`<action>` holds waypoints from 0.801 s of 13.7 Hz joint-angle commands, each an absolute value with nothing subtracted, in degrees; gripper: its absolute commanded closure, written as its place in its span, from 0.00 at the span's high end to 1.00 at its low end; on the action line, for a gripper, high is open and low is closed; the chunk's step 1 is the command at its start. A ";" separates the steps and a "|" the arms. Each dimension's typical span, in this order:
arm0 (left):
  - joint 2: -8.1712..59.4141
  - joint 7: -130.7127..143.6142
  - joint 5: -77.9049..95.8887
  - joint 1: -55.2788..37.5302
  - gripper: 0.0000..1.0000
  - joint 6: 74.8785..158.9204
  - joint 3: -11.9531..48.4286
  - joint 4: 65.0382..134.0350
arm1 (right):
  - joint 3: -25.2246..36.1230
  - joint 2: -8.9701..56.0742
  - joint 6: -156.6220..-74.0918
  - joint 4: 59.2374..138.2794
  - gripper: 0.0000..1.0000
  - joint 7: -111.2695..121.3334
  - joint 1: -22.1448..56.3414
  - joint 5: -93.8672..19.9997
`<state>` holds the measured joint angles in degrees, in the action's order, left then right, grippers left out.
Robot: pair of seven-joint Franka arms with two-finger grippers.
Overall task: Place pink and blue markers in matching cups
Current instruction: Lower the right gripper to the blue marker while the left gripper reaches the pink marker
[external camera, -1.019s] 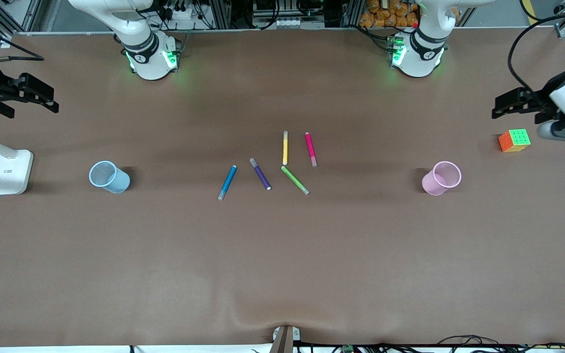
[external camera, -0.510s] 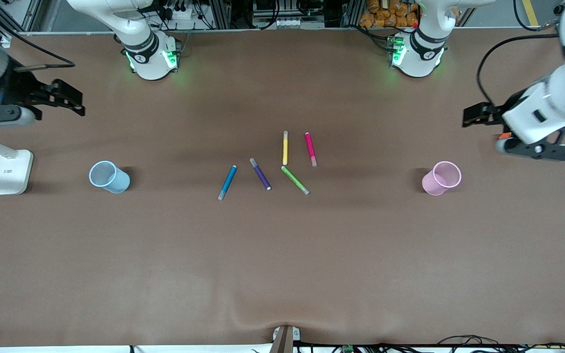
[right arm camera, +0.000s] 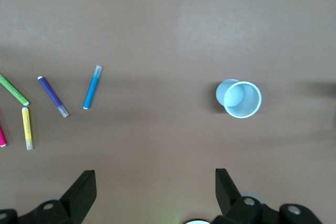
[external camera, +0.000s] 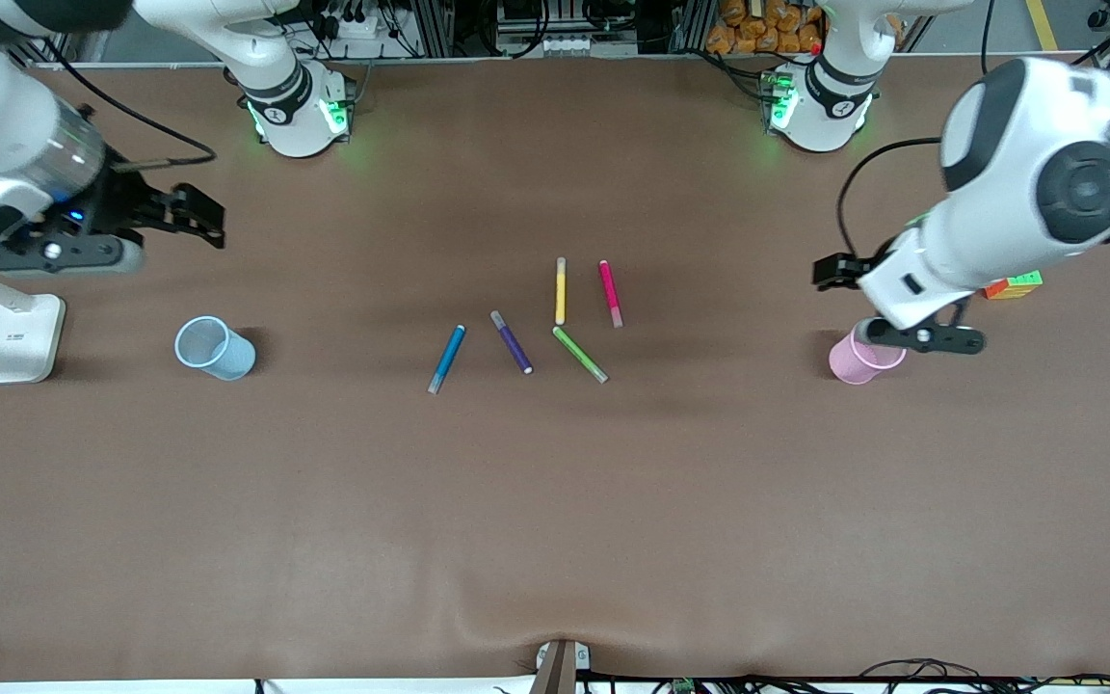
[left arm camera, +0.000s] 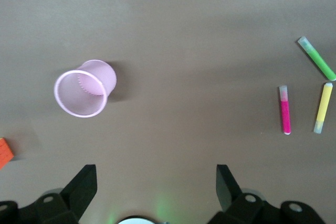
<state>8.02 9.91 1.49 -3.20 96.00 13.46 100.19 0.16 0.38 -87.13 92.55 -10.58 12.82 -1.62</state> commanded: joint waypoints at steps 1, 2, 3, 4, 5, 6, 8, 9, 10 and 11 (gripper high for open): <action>5.89 14.39 2.64 -2.81 1.00 101.67 16.33 106.94 | 0.53 3.85 -89.72 92.20 1.00 -15.89 16.77 -1.14; 6.06 16.59 2.64 -2.81 1.00 103.60 17.22 108.27 | 0.53 5.87 -91.30 92.20 1.00 -17.74 18.18 -1.06; 6.67 18.70 2.64 -2.90 1.00 105.02 18.18 109.33 | 0.61 7.63 -92.97 92.20 1.00 -20.28 19.41 -1.14; 6.77 20.37 2.64 -2.99 1.00 106.86 19.67 110.64 | 0.62 9.47 -94.82 92.20 1.00 -22.83 20.38 -1.14; 6.77 22.65 2.64 -2.90 1.00 108.35 20.99 111.79 | 0.62 11.49 -97.01 92.20 1.00 -25.37 21.52 -1.14; 7.46 23.98 2.64 -3.07 1.00 109.50 21.27 112.58 | 0.53 13.69 -99.21 92.28 1.00 -27.92 22.40 -1.14; 8.52 25.56 2.64 -3.86 1.00 113.71 22.76 114.86 | 0.53 18.00 -104.04 92.63 1.00 -32.15 23.38 -1.14; 9.83 27.58 2.64 -4.82 1.00 116.17 23.11 115.74 | 0.53 19.67 -107.02 93.33 1.00 -34.34 23.99 -1.23; 11.15 29.95 2.64 -6.23 1.00 118.71 23.12 116.36 | 0.53 21.08 -109.83 94.47 1.00 -36.89 24.60 -1.49; 12.64 32.84 2.64 -8.07 1.00 121.87 23.12 117.15 | 0.53 22.40 -112.91 95.53 1.00 -38.92 25.57 -1.58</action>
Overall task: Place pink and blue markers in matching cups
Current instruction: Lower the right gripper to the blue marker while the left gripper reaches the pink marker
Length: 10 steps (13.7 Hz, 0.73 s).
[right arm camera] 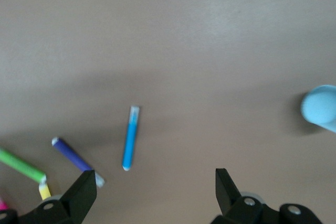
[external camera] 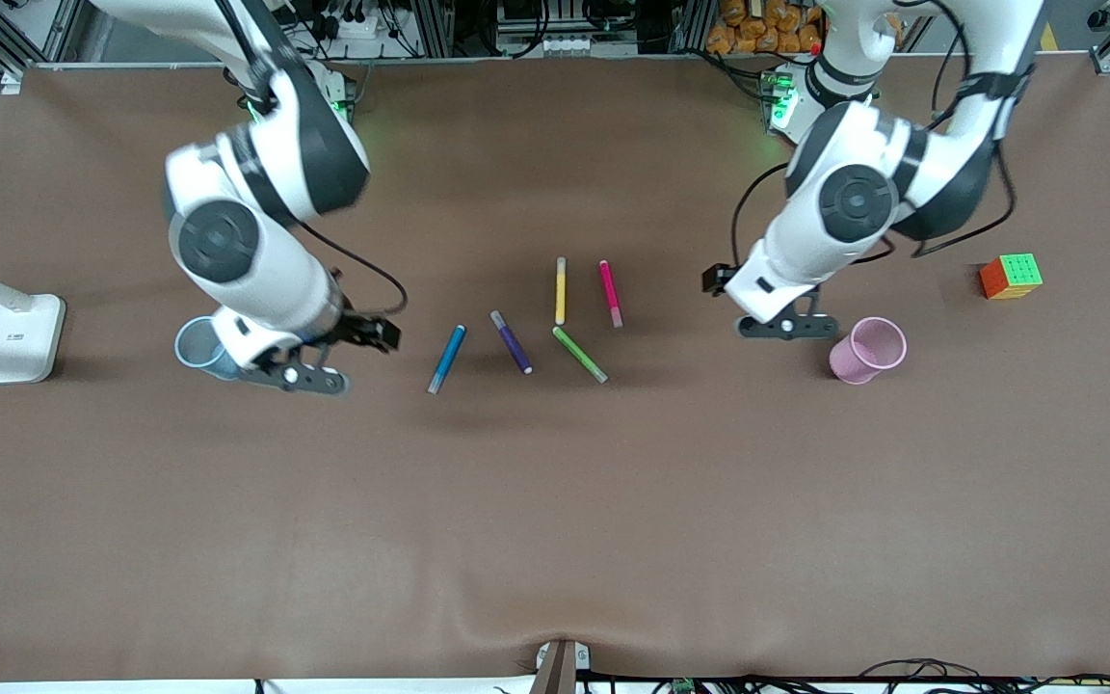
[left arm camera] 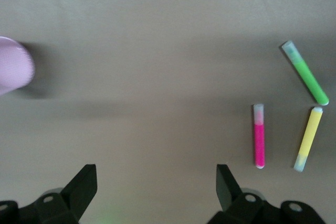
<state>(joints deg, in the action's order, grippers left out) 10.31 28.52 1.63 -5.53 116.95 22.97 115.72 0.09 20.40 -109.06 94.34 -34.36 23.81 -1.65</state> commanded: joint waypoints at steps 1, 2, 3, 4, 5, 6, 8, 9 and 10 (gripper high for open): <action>14.31 35.39 2.64 -10.00 1.00 124.86 23.12 117.59 | 0.53 23.28 -115.81 96.93 1.00 -40.59 26.53 -1.58; 16.07 36.99 2.55 -11.06 1.00 126.72 23.12 117.51 | 0.53 24.25 -118.10 97.64 1.00 -41.56 27.06 -1.58; 17.30 37.44 2.46 -11.77 1.00 128.22 23.12 117.51 | 0.53 25.56 -119.43 97.82 1.00 -41.66 27.59 -1.58; 18.62 37.53 2.29 -12.65 1.00 129.54 23.12 117.60 | 0.53 26.53 -120.14 97.82 1.00 -41.66 27.77 -1.67; 19.59 37.88 2.29 -13.70 0.99 130.51 23.12 117.60 | 0.53 27.59 -121.19 97.82 1.00 -41.75 27.86 -1.76; 20.38 39.53 2.02 -14.67 0.93 131.30 22.94 117.60 | 0.53 28.73 -122.51 98.61 1.00 -41.75 28.21 -1.93; 22.93 42.44 1.85 -16.34 0.90 134.63 22.85 117.51 | 0.53 29.00 -128.99 102.72 1.00 -43.58 28.74 -1.93; 24.33 42.80 1.85 -16.61 0.86 136.21 22.76 117.42 | 0.53 29.26 -131.98 104.40 1.00 -44.72 29.52 -1.93; 25.39 42.89 1.85 -16.70 0.85 137.71 22.68 117.16 | 0.53 30.22 -134.45 105.55 1.00 -45.00 30.58 -1.93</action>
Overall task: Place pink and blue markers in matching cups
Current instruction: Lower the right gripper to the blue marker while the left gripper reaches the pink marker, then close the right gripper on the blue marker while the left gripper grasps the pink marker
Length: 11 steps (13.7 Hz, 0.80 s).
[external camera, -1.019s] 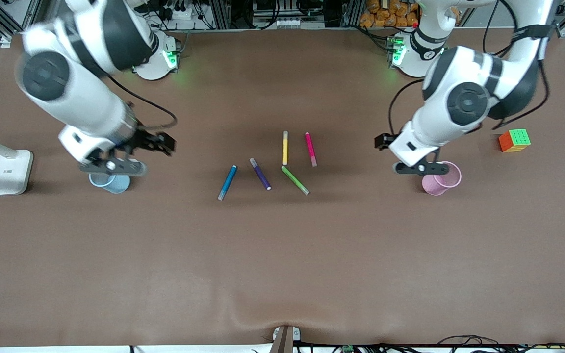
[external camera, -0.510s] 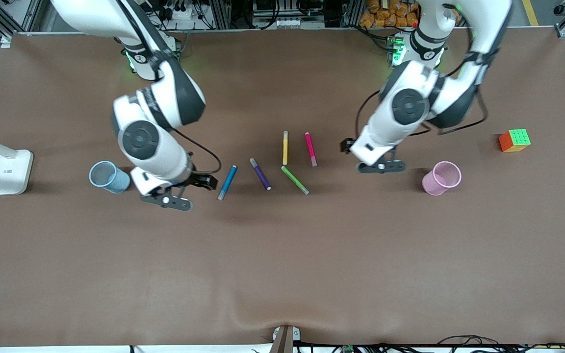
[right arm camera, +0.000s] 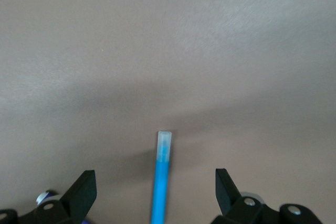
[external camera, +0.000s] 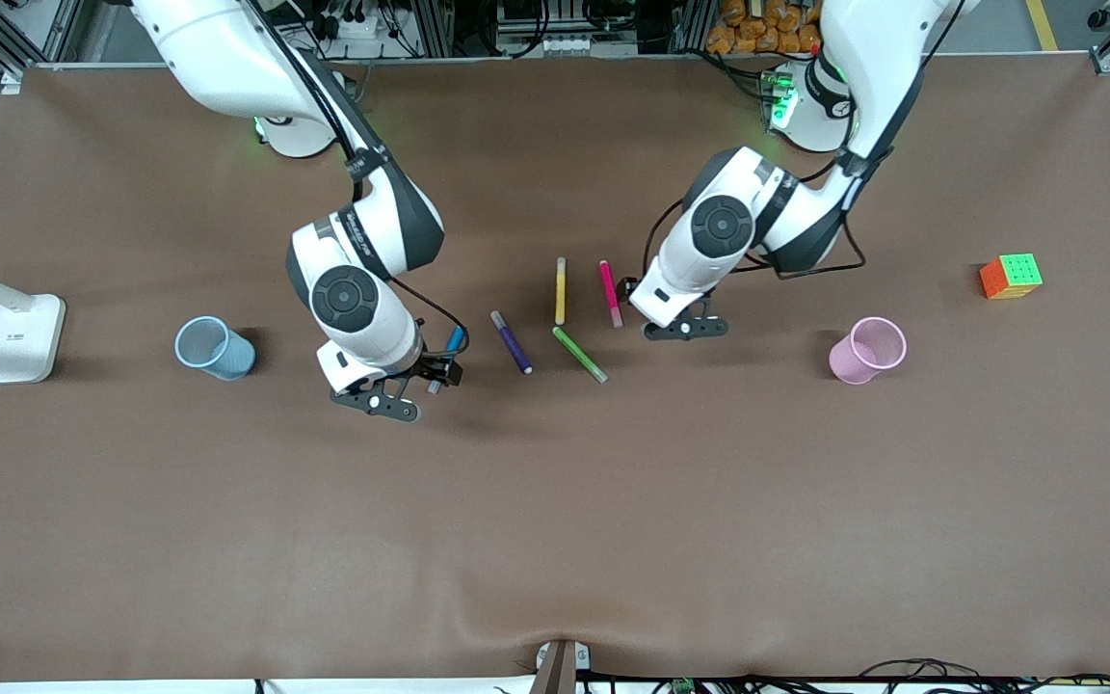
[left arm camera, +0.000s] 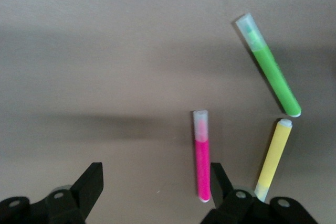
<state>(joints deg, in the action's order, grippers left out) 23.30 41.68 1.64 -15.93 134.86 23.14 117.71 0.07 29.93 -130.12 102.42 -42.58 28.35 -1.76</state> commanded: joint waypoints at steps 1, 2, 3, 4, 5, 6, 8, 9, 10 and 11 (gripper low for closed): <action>26.27 42.98 1.85 -16.96 0.85 138.68 22.59 116.90 | 0.61 31.80 -136.21 105.73 1.00 -45.35 31.02 -1.93; 27.85 43.15 1.76 -17.31 0.85 140.17 22.50 116.46 | 0.62 33.03 -137.45 105.82 1.00 -45.44 31.03 -1.93; 29.17 44.55 0.28 -18.45 0.84 141.49 22.24 116.11 | 0.62 33.83 -138.07 105.82 1.00 -45.44 31.03 -1.85; 30.40 46.91 -2.61 -19.41 0.82 141.68 21.71 115.32 | 0.62 34.45 -138.25 105.91 1.00 -45.44 30.94 -1.76; 31.54 50.41 -5.68 -20.03 0.78 141.68 21.45 113.92 | 0.62 34.80 -138.77 106.26 1.00 -45.44 30.94 -1.67; 32.16 52.97 -8.41 -20.04 0.72 141.68 21.53 113.38 | 0.62 34.98 -139.82 106.78 1.00 -45.44 30.94 -1.67; 32.52 53.70 -9.75 -19.69 0.64 141.68 21.62 112.94 | 0.70 34.98 -141.59 108.10 1.00 -45.35 30.68 -1.58; 32.87 53.70 -9.76 -19.60 0.60 141.68 21.62 112.68 | 0.70 34.98 -141.59 108.11 1.00 -45.35 30.59 -1.41; 33.13 53.70 -9.76 -19.95 0.58 141.68 21.62 112.33 | 0.62 34.98 -141.59 108.11 0.90 -45.35 30.32 -1.41; 34.27 53.79 -9.76 -20.13 0.56 141.68 21.62 111.63 | 0.62 34.98 -141.50 108.11 0.59 -45.44 30.32 -1.41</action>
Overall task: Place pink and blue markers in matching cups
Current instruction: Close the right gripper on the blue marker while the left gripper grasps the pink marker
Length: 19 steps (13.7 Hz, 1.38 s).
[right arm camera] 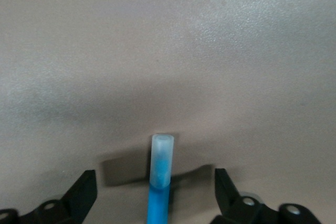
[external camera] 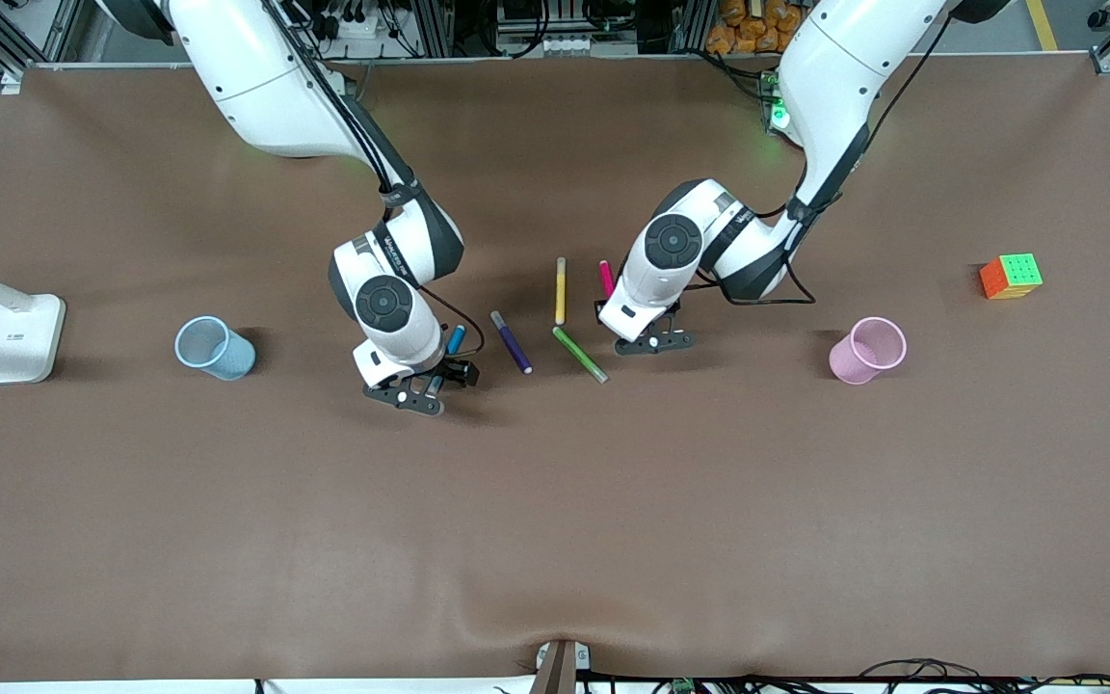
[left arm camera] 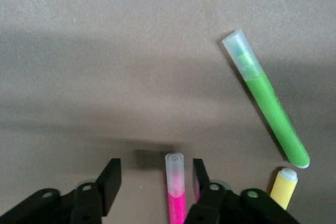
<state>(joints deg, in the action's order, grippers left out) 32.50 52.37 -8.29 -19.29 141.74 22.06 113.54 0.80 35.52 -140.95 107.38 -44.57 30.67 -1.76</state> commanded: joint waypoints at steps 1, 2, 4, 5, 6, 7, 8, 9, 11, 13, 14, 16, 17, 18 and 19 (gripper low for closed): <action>35.15 53.79 -9.76 -20.13 0.57 141.68 21.62 110.49 | 0.62 34.98 -141.42 108.19 0.25 -45.44 30.15 -1.49; 35.68 53.79 -9.76 -20.30 0.57 141.77 21.62 110.22 | 0.62 34.98 -141.50 108.45 0.02 -45.44 30.23 -1.49; 35.86 53.88 -9.76 -20.48 0.56 141.68 21.71 109.95 | 0.62 34.81 -141.42 108.37 0.00 -45.09 30.23 -1.49; 35.77 53.96 -9.76 -20.48 0.56 141.77 21.71 109.95 | 0.62 34.54 -141.07 108.37 0.00 -44.65 30.15 -1.49; 35.86 54.05 -9.76 -20.48 0.51 141.77 21.71 110.13 | 0.62 34.28 -140.89 108.28 0.00 -43.87 30.06 -1.49; 35.86 54.05 -9.76 -20.48 0.45 141.77 21.71 110.30 | 0.70 33.76 -140.54 108.28 0.00 -41.77 29.97 -1.49; 35.86 54.05 -9.76 -20.57 0.42 141.68 21.80 110.39 | 0.79 32.79 -140.10 108.28 0.00 -39.05 29.10 -1.49; 35.86 54.05 -9.76 -21.00 0.42 141.68 21.80 110.48 | 0.70 31.39 -138.36 107.93 0.00 -35.80 27.79 -1.41; 35.86 54.31 -9.76 -21.01 0.40 141.68 21.80 110.57 | 0.79 28.49 -134.23 106.97 0.00 -28.95 26.02 -1.41; 35.95 54.32 -9.76 -21.18 0.40 141.68 21.80 110.57 | 0.79 25.85 -133.07 106.79 0.00 -19.47 23.83 -1.49; 35.86 54.32 -9.76 -21.27 0.30 141.68 21.80 110.65 | 0.70 24.01 -132.89 106.79 0.00 -13.59 21.99 -1.49; 35.86 54.32 -9.76 -21.27 0.04 141.68 21.80 110.74 | 0.70 20.85 -130.88 106.61 0.00 -4.70 19.96 -1.84; 35.77 54.23 -9.76 -21.10 0.00 141.68 21.80 110.74 | 0.53 19.53 -129.56 106.44 0.00 -0.22 18.47 -1.93; 35.34 53.71 -9.84 -20.57 0.00 141.24 21.80 110.74 | 0.53 18.12 -128.59 106.26 0.00 4.00 17.41 -2.19; 34.72 53.35 -9.84 -20.13 0.00 140.89 21.80 110.66 | 0.53 16.97 -127.37 106.09 0.00 8.31 16.18 -2.81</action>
